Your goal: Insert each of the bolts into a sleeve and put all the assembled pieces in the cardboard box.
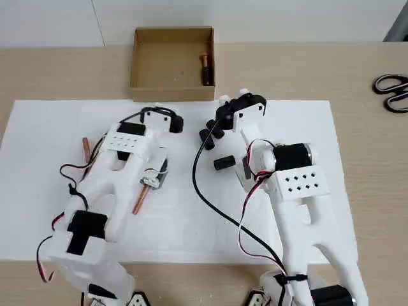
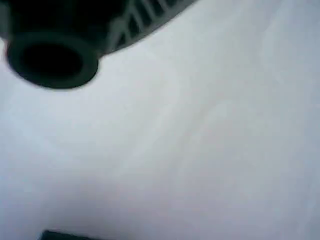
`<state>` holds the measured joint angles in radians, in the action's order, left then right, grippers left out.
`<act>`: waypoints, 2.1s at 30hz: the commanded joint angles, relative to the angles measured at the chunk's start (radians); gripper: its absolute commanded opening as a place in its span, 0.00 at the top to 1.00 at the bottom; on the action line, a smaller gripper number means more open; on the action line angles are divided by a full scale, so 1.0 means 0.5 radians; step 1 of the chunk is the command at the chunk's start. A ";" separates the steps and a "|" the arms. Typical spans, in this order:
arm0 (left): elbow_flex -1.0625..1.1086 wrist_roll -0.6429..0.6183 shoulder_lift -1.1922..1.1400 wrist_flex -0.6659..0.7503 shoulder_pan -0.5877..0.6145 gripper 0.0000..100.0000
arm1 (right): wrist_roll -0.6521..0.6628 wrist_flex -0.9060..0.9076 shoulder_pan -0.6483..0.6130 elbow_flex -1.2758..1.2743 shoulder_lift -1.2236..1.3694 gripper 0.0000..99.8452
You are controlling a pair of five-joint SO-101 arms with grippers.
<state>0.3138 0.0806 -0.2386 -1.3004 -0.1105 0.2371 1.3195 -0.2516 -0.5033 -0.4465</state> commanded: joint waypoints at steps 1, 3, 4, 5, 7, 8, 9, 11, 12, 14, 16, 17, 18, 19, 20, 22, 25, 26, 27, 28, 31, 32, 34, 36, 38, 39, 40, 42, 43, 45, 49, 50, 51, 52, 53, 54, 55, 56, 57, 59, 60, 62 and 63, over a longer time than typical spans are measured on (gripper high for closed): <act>-0.057 -0.006 -0.046 0.018 0.000 0.99 | 0.009 -0.005 0.005 0.009 -0.087 1.00; -0.057 -0.009 -0.046 0.018 -0.003 0.99 | 0.009 -0.005 0.005 0.009 -0.087 1.00; -0.057 -0.012 -0.046 0.018 -0.003 0.99 | 0.009 -0.005 0.005 0.009 -0.087 1.00; -0.066 -0.012 -0.043 0.015 -0.003 0.99 | 0.009 -0.005 0.005 0.009 -0.087 1.00; -0.121 -0.012 -0.043 -0.052 -0.003 0.99 | 0.009 -0.005 0.005 0.009 -0.087 1.00; -0.167 -0.012 -0.043 -0.104 -0.003 0.99 | 0.009 -0.005 0.005 0.009 -0.087 1.00; -0.226 -0.012 -0.043 -0.166 -0.003 0.99 | 0.009 -0.005 0.005 0.009 -0.087 1.00; -0.385 -0.015 -0.043 -0.322 -0.003 0.99 | 0.009 -0.011 0.008 0.012 -0.087 1.00; -0.493 -0.015 -0.043 -0.417 -0.003 0.99 | 0.009 -0.017 0.002 0.015 -0.087 1.00; -0.698 -0.015 -0.043 -0.601 -0.012 0.99 | 0.015 -0.020 -0.002 0.021 -0.091 1.00; -0.888 -0.015 -0.043 -0.773 -0.012 0.99 | 0.018 -0.020 0.008 0.025 -0.094 1.00; -0.971 -0.015 -0.043 -0.847 -0.012 0.99 | 0.021 -0.020 0.008 0.025 -0.094 1.00; -1.042 -0.015 -0.043 -0.902 -0.012 0.99 | 0.021 -0.020 0.008 0.025 -0.094 1.00; -1.088 -0.015 -0.043 -0.905 -0.012 0.99 | 0.021 -0.020 0.008 0.025 -0.094 1.00; -1.115 -0.015 -0.040 -0.902 -0.006 0.99 | 0.021 -0.020 0.008 0.025 -0.097 1.00; -1.143 -0.015 0.028 -0.902 0.000 0.99 | 0.021 -0.020 0.011 0.028 -0.097 1.00; -1.146 -0.028 0.258 -0.896 -0.009 0.99 | 0.015 0.020 0.014 0.068 -0.161 1.00; -1.149 -0.061 0.344 -0.890 -0.012 0.99 | 0.015 0.026 0.014 0.077 -0.219 1.00; -1.155 -0.114 0.436 -0.890 -0.012 0.99 | 0.015 0.035 0.011 0.098 -0.293 1.00; -1.155 -0.169 0.531 -0.881 -0.012 0.99 | 0.015 0.038 0.008 0.114 -0.379 1.00; -1.146 -0.258 0.746 -0.792 -0.012 0.99 | 0.018 0.023 -0.005 0.114 -0.637 1.00; -1.146 -0.267 0.798 -0.767 -0.012 0.99 | 0.015 0.023 -0.005 0.110 -0.717 1.00; -1.146 -0.304 0.884 -0.730 -0.012 0.99 | 0.015 0.041 -0.005 0.110 -0.864 1.00; -1.146 -0.377 0.948 -0.700 -0.012 0.99 | 0.006 0.038 -0.005 0.083 -0.993 1.00; -1.146 -0.463 0.988 -0.690 -0.012 0.99 | -0.025 0.020 -0.008 0.006 -1.137 1.00; -1.146 -0.512 1.003 -0.690 -0.012 0.99 | -0.077 0.017 -0.008 -0.043 -1.214 1.00; -1.146 -0.552 1.019 -0.690 -0.012 0.99 | -0.144 0.014 -0.008 -0.104 -1.287 1.00; -1.146 -0.617 1.040 -0.687 -0.015 0.99 | -0.282 -0.038 0.002 -0.276 -1.444 1.00; -1.146 -0.647 1.056 -0.669 -0.015 0.99 | -0.331 -0.094 0.005 -0.371 -1.533 1.00; -1.146 -0.697 1.083 -0.571 -0.015 0.99 | -0.390 -0.287 -0.005 -0.611 -1.699 1.00; -1.146 -0.718 1.120 -0.368 -0.080 0.99 | -0.390 -0.830 -0.026 -1.145 -1.978 1.00; -1.146 -0.721 1.120 -0.362 -0.120 0.99 | -0.390 -0.916 -0.026 -1.261 -2.030 1.00; -1.143 -0.740 1.120 -0.365 -0.178 0.99 | -0.390 -0.984 -0.035 -1.372 -2.073 1.00; -1.143 -0.789 1.120 -0.365 -0.236 0.99 | -0.390 -1.036 -0.048 -1.476 -2.110 1.00; -1.143 -0.844 1.120 -0.356 -0.288 0.99 | -0.387 -1.088 -0.060 -1.565 -2.140 1.00; -1.146 -0.881 1.120 -0.344 -0.344 0.99 | -0.390 -1.125 -0.066 -1.633 -2.165 1.00; -1.146 -0.899 1.114 -0.307 -0.408 0.99 | -0.393 -1.168 -0.091 -1.682 -2.190 1.00; -1.146 -0.902 1.108 -0.267 -0.454 0.99 | -0.396 -1.198 -0.118 -1.728 -2.211 1.00; -1.143 -0.902 1.105 -0.227 -0.500 0.99 | -0.399 -1.214 -0.146 -1.765 -2.223 1.00; -1.143 -0.902 1.105 -0.157 -0.571 0.99 | -0.399 -1.229 -0.207 -1.826 -2.242 1.00; -1.143 -0.899 1.114 -0.144 -0.611 0.99 | -0.405 -1.229 -0.229 -1.850 -2.242 1.00; -1.143 -0.902 1.120 -0.135 -0.666 0.99 | -0.476 -1.229 -0.244 -1.900 -2.242 1.00; -1.149 -0.908 1.123 -0.135 -0.684 0.99 | -0.543 -1.229 -0.244 -1.915 -2.242 1.00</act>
<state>-0.2125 -0.3659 0.2785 -1.4016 -0.4204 0.0284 0.7304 -0.3621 -1.4576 -1.5466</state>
